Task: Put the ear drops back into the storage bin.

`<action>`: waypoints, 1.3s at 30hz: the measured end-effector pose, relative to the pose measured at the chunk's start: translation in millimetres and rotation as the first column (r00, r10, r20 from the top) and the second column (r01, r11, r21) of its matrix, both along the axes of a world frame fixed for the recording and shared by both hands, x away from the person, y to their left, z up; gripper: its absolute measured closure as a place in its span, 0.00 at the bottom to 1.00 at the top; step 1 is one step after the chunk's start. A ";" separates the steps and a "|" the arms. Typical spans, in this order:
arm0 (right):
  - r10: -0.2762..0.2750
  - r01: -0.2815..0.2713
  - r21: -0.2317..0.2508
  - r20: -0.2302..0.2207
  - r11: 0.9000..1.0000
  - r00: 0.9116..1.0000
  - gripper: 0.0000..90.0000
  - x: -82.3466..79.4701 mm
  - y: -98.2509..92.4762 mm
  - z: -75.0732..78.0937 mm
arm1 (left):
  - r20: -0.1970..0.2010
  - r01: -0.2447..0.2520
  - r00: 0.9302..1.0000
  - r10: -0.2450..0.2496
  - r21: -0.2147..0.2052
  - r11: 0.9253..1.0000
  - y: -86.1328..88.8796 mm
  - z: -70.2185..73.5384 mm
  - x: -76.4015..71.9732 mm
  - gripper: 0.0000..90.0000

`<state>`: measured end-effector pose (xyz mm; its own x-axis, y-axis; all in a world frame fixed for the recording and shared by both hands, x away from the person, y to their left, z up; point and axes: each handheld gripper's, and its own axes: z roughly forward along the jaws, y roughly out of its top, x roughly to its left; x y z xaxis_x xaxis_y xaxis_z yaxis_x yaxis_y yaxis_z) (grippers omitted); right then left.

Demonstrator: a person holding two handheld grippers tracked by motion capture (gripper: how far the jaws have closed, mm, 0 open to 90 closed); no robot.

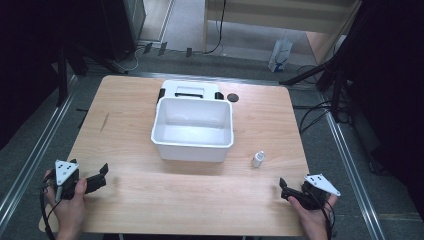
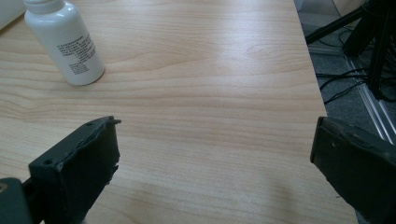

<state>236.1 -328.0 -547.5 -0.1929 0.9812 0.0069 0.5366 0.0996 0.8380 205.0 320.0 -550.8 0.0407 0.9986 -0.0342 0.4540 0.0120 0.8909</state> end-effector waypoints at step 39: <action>0.308 -0.390 -0.207 -0.341 0.897 0.888 0.27 44.3 37.1 84.3 | -0.070 0.009 0.997 -0.014 -0.077 0.997 9.5 -0.8 7.6 0.00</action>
<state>280.4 -290.9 -463.2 -0.5526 0.8231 -0.1309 0.6410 0.5201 0.5645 212.6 329.5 -551.7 0.0467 0.9924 -0.1135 0.5165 0.0733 0.8532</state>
